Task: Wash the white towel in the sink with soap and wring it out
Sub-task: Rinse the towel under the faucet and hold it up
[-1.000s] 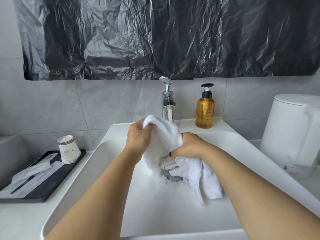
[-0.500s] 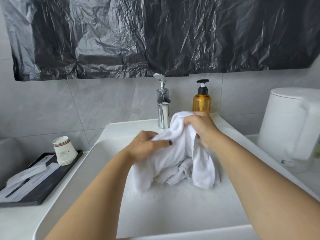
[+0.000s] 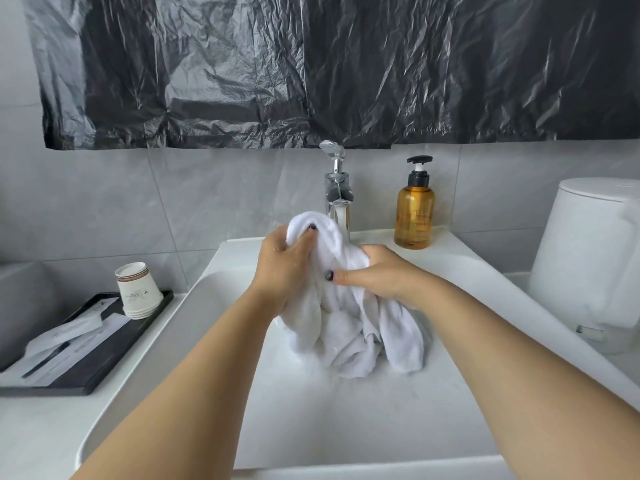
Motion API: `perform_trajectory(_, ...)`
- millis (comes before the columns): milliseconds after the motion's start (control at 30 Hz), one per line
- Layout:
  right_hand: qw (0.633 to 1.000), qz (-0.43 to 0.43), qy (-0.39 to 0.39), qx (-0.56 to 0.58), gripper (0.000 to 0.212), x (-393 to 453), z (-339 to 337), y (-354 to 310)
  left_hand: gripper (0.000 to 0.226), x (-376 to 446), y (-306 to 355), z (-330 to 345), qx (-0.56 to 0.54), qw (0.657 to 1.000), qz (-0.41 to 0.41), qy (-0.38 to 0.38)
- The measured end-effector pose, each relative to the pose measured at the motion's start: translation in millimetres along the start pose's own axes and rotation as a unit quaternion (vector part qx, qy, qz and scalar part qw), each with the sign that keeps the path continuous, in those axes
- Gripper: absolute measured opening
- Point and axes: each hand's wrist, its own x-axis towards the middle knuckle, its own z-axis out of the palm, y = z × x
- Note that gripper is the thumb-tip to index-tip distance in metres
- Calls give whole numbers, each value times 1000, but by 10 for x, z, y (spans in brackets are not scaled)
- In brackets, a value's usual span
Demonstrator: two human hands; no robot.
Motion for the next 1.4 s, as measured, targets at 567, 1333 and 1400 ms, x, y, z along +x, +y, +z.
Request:
perform_trajectory(567,951,142,255,103,41,78,-176,142,37,-10,-85,-100,283,901,-174,-279)
perform_trajectory(1333,968,108,123,188,89,164,375,20,31,-23,-3,32,10,986,-155,-65)
perform_trajectory(1400,965,94,116,214,57,182,289,110,26,-33,-2,14,-15,983,-169,-71)
